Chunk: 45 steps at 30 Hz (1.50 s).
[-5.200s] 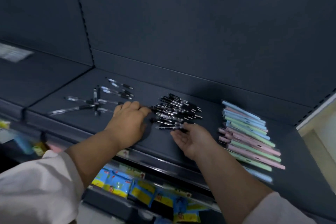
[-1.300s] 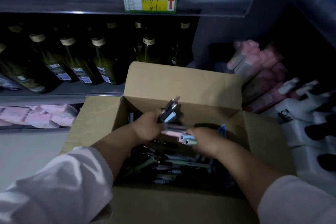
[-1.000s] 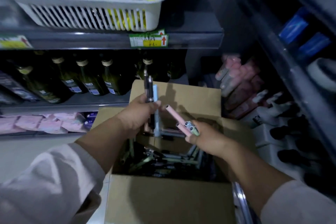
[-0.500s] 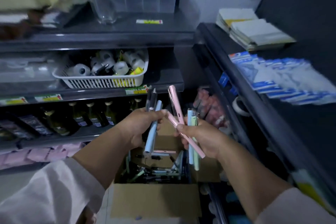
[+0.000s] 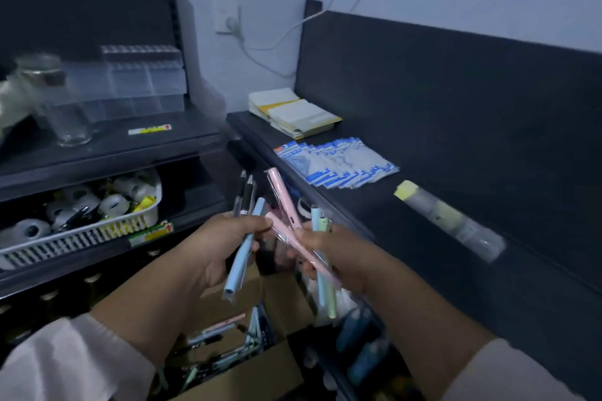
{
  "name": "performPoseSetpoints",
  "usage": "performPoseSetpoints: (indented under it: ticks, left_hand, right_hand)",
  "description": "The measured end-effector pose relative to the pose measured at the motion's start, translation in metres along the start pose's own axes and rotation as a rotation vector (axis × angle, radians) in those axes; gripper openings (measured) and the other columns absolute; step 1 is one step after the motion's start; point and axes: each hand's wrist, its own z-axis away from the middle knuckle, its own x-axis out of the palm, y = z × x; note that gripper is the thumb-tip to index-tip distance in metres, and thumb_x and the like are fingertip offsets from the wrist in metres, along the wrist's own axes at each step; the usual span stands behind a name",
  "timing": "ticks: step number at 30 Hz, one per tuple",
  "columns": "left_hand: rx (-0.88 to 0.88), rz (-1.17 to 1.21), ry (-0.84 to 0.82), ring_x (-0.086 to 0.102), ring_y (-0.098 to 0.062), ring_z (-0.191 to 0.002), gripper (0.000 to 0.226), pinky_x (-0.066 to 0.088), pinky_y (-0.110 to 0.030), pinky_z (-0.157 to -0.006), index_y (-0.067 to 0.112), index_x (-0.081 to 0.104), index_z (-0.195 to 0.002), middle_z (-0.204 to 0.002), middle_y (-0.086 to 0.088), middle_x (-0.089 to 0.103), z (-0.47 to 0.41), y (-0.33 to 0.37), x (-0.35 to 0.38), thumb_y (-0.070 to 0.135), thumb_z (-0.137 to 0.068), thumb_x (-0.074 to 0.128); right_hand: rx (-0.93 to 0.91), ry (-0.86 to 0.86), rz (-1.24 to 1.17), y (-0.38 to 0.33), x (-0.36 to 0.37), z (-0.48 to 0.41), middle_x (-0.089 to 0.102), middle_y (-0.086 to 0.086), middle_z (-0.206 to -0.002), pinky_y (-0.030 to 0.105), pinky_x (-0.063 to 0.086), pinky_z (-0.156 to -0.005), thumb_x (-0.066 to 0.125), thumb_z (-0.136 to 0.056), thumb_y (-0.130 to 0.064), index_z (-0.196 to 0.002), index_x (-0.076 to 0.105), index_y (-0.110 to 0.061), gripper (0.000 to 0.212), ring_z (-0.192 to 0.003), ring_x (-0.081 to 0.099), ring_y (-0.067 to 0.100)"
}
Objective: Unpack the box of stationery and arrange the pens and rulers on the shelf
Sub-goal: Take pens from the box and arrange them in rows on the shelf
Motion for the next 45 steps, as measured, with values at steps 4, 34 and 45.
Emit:
performPoseSetpoints:
  ticks: [4, 34, 45]
  left_hand:
    - [0.044, -0.003, -0.104, 0.044, -0.011, -0.032, 0.007, 0.038, -0.015, -0.035, 0.003, 0.060, -0.085, -0.067, -0.015, 0.054, 0.024, 0.007, 0.018, 0.008, -0.085, 0.064]
    - [0.004, -0.437, -1.065, 0.061, -0.012, -0.049, 0.033, 0.051, -0.023, -0.052, 0.004, 0.060, -0.116, -0.072, -0.008, 0.065, 0.401, -0.253, 0.423, 0.024, -0.090, 0.064]
    - [-0.080, -0.590, -1.210, 0.057, -0.020, -0.067, 0.032, 0.047, -0.028, -0.060, 0.005, 0.065, -0.109, -0.077, -0.008, 0.060, 0.497, -0.333, 0.549, 0.030, -0.088, 0.066]
  right_hand:
    - [0.003, 0.136, -0.100, 0.007, -0.008, 0.045, 0.067, 0.007, -0.066, 0.029, 0.044, -0.054, 0.057, -0.094, -0.012, -0.088, 0.064, -0.009, 0.010, -0.050, 0.056, 0.015]
    - [-0.083, 1.534, -0.517, 0.220, -0.108, 0.703, 0.053, 0.008, -0.053, 0.021, 0.040, -0.040, 0.057, -0.090, 0.003, -0.095, 0.059, -0.002, 0.007, -0.046, 0.047, 0.016]
    - [0.000, 1.776, -0.638, 0.284, -0.147, 0.858, 0.052, 0.013, -0.062, 0.028, 0.036, -0.054, 0.051, -0.092, 0.004, -0.081, 0.060, -0.004, 0.016, -0.054, 0.046, 0.018]
